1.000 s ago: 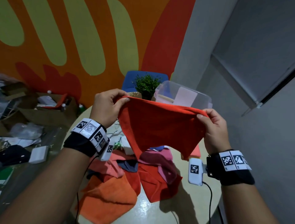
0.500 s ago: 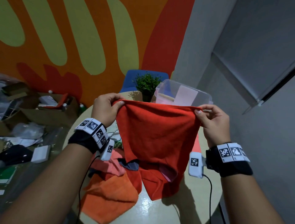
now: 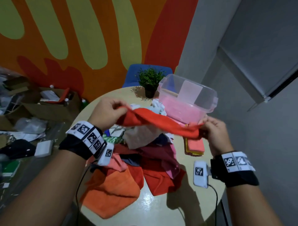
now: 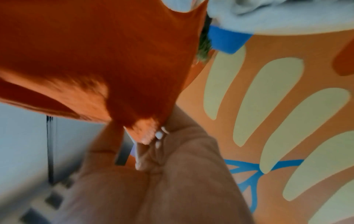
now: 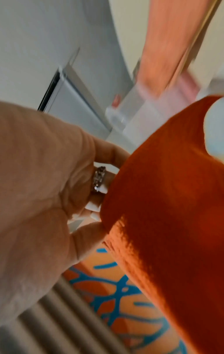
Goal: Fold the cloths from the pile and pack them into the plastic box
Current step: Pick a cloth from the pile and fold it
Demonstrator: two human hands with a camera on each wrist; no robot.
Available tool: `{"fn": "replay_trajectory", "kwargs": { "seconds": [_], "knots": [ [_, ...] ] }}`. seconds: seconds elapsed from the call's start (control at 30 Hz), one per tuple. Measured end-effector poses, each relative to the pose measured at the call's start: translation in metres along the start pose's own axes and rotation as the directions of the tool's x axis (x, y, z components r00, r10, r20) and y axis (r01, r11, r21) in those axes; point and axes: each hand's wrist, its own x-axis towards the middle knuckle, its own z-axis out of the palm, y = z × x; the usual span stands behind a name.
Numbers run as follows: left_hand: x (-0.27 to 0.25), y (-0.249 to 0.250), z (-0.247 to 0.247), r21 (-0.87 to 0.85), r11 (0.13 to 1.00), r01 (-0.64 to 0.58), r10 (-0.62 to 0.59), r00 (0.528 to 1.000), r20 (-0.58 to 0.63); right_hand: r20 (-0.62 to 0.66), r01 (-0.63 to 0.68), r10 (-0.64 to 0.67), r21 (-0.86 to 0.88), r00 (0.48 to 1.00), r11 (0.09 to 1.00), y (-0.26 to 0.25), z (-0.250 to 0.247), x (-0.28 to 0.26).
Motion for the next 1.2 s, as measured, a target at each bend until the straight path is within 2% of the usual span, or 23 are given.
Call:
{"fn": "replay_trajectory", "kwargs": {
  "seconds": [0.03,0.07,0.13,0.17,0.23,0.3,0.33,0.4,0.47,0.53,0.57,0.67,0.73,0.9,0.97,1.07,1.13,1.2],
  "knots": [
    [-0.005,-0.012,0.001,0.124,0.992,0.038,-0.055,0.988,0.142,0.02,-0.081,0.082,-0.06,0.996,0.995,0.018,-0.001,-0.006],
    [-0.012,-0.025,0.003,0.238,0.968,0.073,-0.139,0.953,0.271,0.044,-0.159,0.165,-0.127,0.985,0.979,0.035,-0.002,-0.013],
    [-0.028,-0.048,0.011,0.404,0.908,0.108,-0.305,0.831,0.465,0.103,-0.295,0.33,-0.259,0.938,0.92,0.068,-0.005,-0.027],
    [-0.036,-0.059,0.015,0.46,0.882,0.104,-0.365,0.769,0.525,0.128,-0.341,0.398,-0.325,0.908,0.882,0.08,-0.005,-0.034],
    [-0.05,-0.077,0.023,0.508,0.855,0.101,-0.433,0.678,0.594,0.15,-0.401,0.487,-0.391,0.861,0.829,0.099,-0.008,-0.043],
    [-0.057,-0.087,0.028,0.492,0.862,0.123,-0.449,0.635,0.628,0.147,-0.458,0.547,-0.397,0.824,0.796,0.109,-0.012,-0.048],
    [-0.058,-0.091,0.029,0.484,0.865,0.128,-0.449,0.628,0.636,0.136,-0.485,0.575,-0.405,0.806,0.775,0.113,-0.014,-0.049],
    [-0.058,-0.096,0.033,0.486,0.864,0.129,-0.444,0.649,0.618,0.106,-0.483,0.586,-0.46,0.803,0.745,0.121,-0.02,-0.045],
    [-0.053,-0.105,0.038,0.505,0.856,0.112,-0.411,0.741,0.532,0.065,-0.41,0.533,-0.563,0.844,0.718,0.134,-0.027,-0.035],
    [-0.046,-0.116,0.044,0.521,0.841,0.148,-0.387,0.837,0.387,0.013,-0.342,0.461,-0.652,0.887,0.676,0.146,-0.028,-0.024],
    [-0.042,-0.12,0.048,0.513,0.839,0.18,-0.379,0.871,0.314,-0.012,-0.321,0.425,-0.674,0.905,0.665,0.15,-0.027,-0.019],
    [-0.029,-0.129,0.063,0.524,0.825,0.213,-0.341,0.926,0.16,-0.074,-0.277,0.338,-0.746,0.938,0.605,0.158,-0.017,-0.005],
    [-0.02,-0.136,0.071,0.533,0.818,0.218,-0.317,0.943,0.102,-0.103,-0.3,0.338,-0.738,0.935,0.605,0.163,-0.01,0.005],
    [-0.006,-0.156,0.082,0.579,0.779,0.24,-0.336,0.94,0.062,-0.159,-0.344,0.341,-0.726,0.926,0.595,0.17,0.002,0.021],
    [-0.007,-0.162,0.085,0.622,0.746,0.236,-0.329,0.944,0.037,-0.135,-0.37,0.428,-0.762,0.894,0.532,0.178,0.005,0.019],
    [-0.016,-0.166,0.091,0.686,0.676,0.268,-0.346,0.938,-0.026,-0.059,-0.327,0.559,-0.86,0.827,0.392,0.194,0.01,0.009],
    [-0.021,-0.165,0.095,0.666,0.703,0.249,-0.299,0.953,-0.041,-0.039,-0.318,0.563,-0.856,0.825,0.407,0.202,0.012,0.005],
    [-0.025,-0.162,0.098,0.615,0.759,0.214,-0.231,0.972,-0.053,-0.038,-0.33,0.521,-0.811,0.853,0.482,0.206,0.015,0.003]
  ]
}}
